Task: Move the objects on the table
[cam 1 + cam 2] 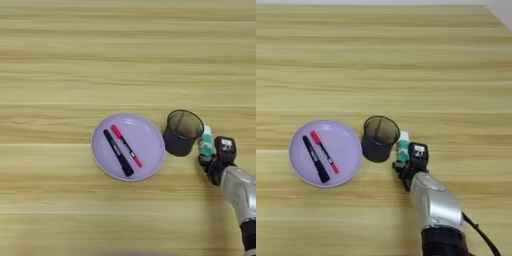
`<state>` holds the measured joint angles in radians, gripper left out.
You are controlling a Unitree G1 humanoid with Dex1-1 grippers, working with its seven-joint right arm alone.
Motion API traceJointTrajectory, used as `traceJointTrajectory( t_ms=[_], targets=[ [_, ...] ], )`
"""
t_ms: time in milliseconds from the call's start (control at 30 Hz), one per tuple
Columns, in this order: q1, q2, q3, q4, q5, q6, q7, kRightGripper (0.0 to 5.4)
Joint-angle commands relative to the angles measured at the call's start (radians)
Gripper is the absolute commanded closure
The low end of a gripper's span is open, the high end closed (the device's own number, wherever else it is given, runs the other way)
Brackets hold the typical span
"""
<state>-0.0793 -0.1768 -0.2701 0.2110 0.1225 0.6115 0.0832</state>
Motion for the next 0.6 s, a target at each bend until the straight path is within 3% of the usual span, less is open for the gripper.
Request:
traceJointTrajectory(
  t_ms=[33, 267, 600],
  targets=[
    [-0.061, -0.047, -0.016, -0.066, -0.006, -0.091, -0.012, 3.74],
    [-0.049, -0.055, -0.022, -0.074, -0.017, -0.17, -0.028, 3.74],
    [-0.04, -0.068, -0.051, -0.164, -0.013, -0.208, -0.032, 3.74]
  ],
)
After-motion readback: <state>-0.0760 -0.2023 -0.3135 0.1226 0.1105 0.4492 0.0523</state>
